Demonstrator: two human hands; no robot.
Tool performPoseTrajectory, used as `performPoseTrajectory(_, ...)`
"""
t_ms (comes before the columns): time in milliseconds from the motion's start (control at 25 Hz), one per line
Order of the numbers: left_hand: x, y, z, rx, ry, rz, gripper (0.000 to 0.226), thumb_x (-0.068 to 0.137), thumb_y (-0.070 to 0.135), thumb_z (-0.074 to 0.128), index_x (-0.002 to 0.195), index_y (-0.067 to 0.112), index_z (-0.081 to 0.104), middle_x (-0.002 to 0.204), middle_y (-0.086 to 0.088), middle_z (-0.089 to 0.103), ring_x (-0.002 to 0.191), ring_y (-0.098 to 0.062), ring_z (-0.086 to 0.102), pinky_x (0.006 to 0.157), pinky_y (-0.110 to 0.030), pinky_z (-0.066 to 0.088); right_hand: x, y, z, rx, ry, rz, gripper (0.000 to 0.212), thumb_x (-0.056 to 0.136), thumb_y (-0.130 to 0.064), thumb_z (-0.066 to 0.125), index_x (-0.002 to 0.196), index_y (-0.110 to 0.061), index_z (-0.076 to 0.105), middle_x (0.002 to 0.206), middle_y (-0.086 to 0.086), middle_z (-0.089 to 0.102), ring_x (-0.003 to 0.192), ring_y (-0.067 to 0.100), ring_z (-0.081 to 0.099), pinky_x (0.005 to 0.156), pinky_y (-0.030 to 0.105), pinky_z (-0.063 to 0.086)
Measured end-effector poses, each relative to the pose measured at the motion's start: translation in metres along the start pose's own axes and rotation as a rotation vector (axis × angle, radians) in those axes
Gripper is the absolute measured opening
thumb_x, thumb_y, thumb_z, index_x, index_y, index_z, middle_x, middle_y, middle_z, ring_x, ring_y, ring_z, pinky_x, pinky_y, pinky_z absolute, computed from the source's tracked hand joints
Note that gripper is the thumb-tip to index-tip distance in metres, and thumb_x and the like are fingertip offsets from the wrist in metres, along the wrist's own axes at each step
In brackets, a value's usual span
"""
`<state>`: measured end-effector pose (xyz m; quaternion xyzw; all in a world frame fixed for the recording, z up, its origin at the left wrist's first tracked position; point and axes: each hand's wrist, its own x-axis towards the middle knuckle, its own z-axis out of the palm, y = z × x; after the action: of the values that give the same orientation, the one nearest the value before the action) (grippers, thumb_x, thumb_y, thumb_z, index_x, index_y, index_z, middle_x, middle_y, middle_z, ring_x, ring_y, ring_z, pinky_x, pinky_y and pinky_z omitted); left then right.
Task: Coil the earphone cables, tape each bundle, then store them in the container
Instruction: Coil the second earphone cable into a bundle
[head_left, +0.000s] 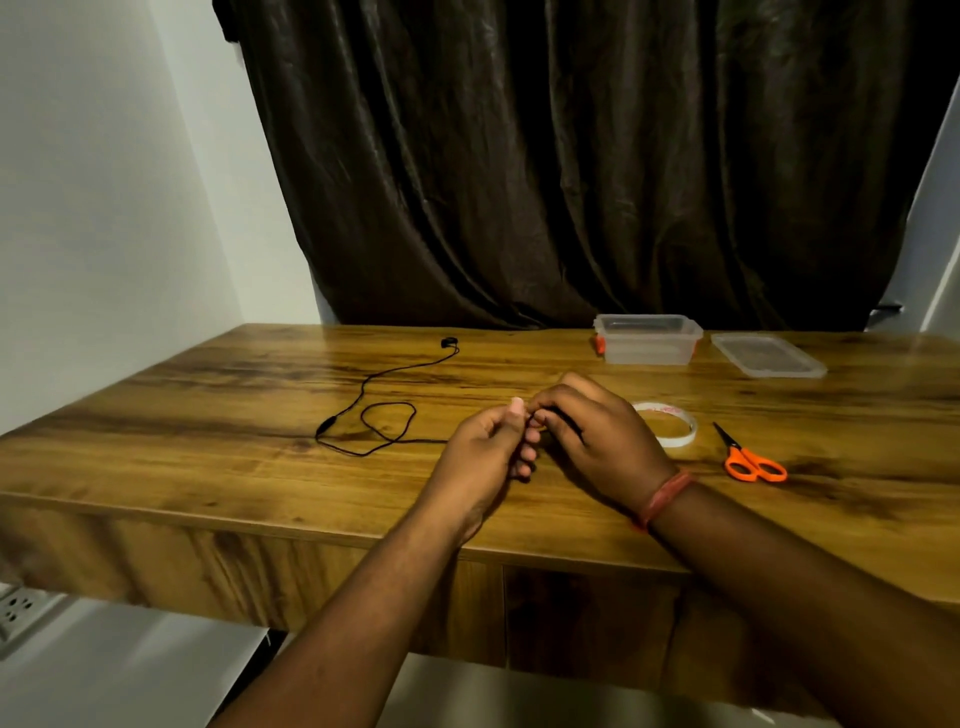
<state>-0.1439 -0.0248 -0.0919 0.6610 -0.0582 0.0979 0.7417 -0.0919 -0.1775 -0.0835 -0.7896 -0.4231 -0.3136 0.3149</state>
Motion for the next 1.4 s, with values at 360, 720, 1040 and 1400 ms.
performPoseTrajectory(360,-0.021,0.017,-0.002,-0.319,-0.254,-0.019,0.018,0.092,0.013,0.048,0.089,0.001,0.06,0.078,-0.012,0.069,0.07,-0.018,0.069,0.064,-0.025,0.058,-0.004,-0.007,-0.004,0.066,-0.038,0.024,0.013,0.097,-0.012,0.055,0.104,-0.016,0.064,0.094,-0.012,0.052,0.084,0.004,0.051,0.074,0.023,0.046)
performPoseTrajectory(720,-0.015,0.015,-0.012,-0.612,0.005,0.181,0.018,0.094,0.011,0.048,0.098,-0.001,0.062,0.11,-0.023,0.069,0.113,-0.031,0.065,0.098,-0.04,0.052,-0.007,-0.02,0.001,-0.126,-0.34,-0.117,0.024,0.102,-0.033,0.044,0.104,-0.018,0.062,0.096,-0.002,0.064,0.086,0.014,0.058,0.072,0.032,0.047)
performPoseTrajectory(1040,0.004,0.003,-0.017,0.472,-0.014,0.315,0.021,0.098,0.026,0.054,0.09,0.021,0.073,0.085,0.001,0.073,0.085,-0.015,0.068,0.079,-0.045,0.054,-0.008,-0.02,-0.007,-0.025,-0.237,-0.024,0.017,0.101,-0.028,0.045,0.096,-0.018,0.057,0.093,-0.003,0.06,0.079,0.013,0.054,0.068,0.032,0.044)
performPoseTrajectory(1400,0.001,-0.002,-0.017,0.145,-0.242,0.111,0.03,0.096,0.031,0.049,0.075,0.014,0.061,0.053,-0.001,0.05,0.056,-0.025,0.04,0.065,-0.044,0.039,-0.007,-0.016,-0.009,-0.142,-0.031,0.006,0.02,0.102,-0.035,0.043,0.094,-0.023,0.056,0.09,-0.008,0.055,0.071,0.015,0.054,0.058,0.036,0.044)
